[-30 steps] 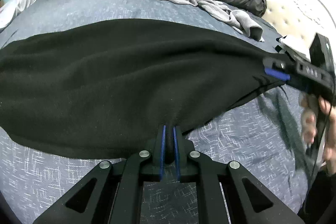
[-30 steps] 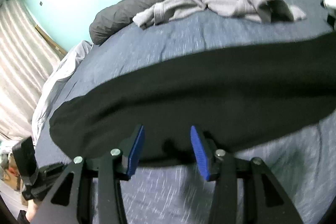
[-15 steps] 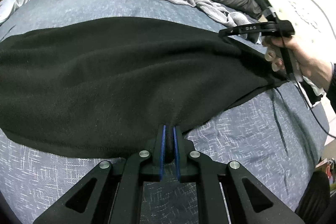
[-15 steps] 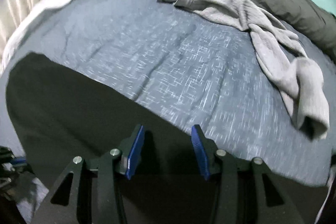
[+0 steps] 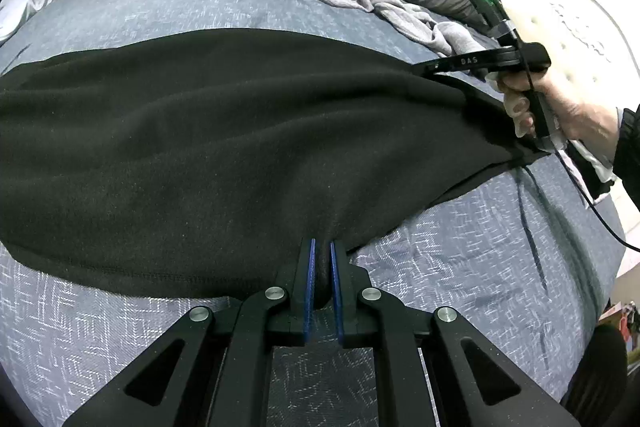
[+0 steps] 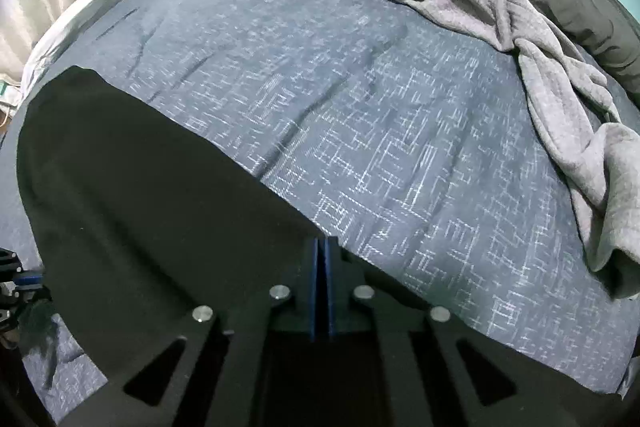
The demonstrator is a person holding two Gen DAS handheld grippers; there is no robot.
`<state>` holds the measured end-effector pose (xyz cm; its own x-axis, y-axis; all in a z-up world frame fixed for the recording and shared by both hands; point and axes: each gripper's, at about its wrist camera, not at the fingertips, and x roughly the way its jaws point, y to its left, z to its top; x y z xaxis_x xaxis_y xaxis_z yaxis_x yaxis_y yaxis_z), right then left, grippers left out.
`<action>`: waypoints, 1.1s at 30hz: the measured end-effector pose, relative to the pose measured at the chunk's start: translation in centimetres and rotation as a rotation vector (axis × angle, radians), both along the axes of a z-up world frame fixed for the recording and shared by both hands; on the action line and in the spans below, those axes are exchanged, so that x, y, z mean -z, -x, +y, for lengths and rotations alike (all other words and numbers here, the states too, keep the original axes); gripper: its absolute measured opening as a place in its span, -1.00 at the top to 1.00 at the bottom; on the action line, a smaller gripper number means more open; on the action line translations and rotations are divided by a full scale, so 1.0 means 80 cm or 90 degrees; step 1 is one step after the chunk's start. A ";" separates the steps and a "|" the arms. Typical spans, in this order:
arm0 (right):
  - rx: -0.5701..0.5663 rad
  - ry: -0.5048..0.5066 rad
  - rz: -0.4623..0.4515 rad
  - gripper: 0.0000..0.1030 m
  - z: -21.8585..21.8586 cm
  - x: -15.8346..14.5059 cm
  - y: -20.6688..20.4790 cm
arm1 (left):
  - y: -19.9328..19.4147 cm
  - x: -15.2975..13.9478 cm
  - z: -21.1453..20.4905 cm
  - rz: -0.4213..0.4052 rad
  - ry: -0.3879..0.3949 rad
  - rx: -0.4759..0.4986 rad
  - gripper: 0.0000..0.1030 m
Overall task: Fold clothes
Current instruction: 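Hold the trousers' edge with the left tool while the right tool grasps the other end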
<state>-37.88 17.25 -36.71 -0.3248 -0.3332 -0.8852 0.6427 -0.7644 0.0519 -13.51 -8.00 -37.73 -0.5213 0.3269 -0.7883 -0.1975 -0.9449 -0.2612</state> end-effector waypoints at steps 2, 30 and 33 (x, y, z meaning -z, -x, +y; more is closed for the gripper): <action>0.002 0.006 0.010 0.95 0.002 -0.007 -0.001 | -0.002 0.001 -0.001 -0.002 0.000 -0.001 0.84; 0.089 0.013 0.065 0.79 0.000 -0.026 -0.066 | -0.006 -0.008 -0.013 -0.013 -0.007 0.016 0.87; 0.117 -0.001 0.026 0.78 0.015 0.007 -0.064 | -0.006 -0.011 -0.014 -0.015 -0.015 0.017 0.87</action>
